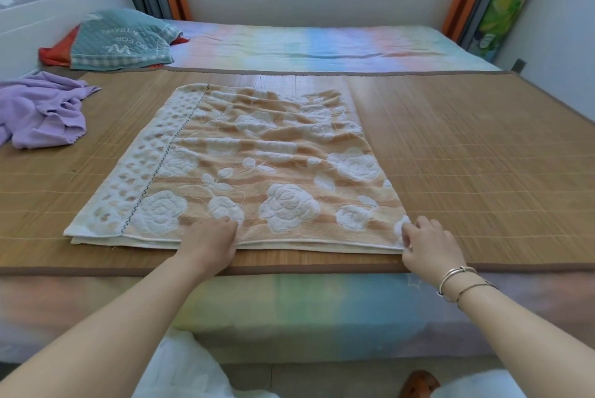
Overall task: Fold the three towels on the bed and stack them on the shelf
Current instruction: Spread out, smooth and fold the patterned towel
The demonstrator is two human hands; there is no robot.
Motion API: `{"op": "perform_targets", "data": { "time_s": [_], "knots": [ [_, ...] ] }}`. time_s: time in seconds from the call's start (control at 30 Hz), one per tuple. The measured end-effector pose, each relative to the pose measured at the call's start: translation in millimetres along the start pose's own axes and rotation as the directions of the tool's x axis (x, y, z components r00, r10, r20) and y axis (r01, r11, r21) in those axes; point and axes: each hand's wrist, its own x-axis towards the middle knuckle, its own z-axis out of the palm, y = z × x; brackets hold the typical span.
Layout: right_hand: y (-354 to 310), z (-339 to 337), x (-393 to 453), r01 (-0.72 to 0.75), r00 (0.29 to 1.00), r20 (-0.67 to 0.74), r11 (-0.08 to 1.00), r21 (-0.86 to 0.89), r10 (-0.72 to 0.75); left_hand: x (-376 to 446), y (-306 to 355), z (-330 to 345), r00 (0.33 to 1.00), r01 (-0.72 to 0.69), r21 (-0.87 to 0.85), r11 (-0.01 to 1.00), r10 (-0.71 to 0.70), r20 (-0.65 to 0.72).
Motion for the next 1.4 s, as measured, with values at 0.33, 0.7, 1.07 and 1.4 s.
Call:
{"op": "perform_targets", "data": {
  "time_s": [0.33,0.7,1.07,1.4],
  "knots": [
    [11,1,97,-0.444,0.832,0.368,0.099,0.891,0.415,104,23,-8,0.991,0.127,-0.304,0.944,-0.11,0.073],
    [1,12,202,-0.621,0.781,0.623,0.054,0.782,-0.05,168,-2,55,0.95,0.311,-0.402,0.861,-0.298,0.096],
    [6,9,204,-0.475,0.798,0.406,0.049,0.879,0.445,167,1,65,0.951,0.306,-0.383,0.872,-0.298,0.081],
    [12,6,195,-0.486,0.874,0.387,0.517,0.705,0.294,172,15,46,0.961,0.274,-0.298,0.914,-0.253,0.11]
  ]
}}
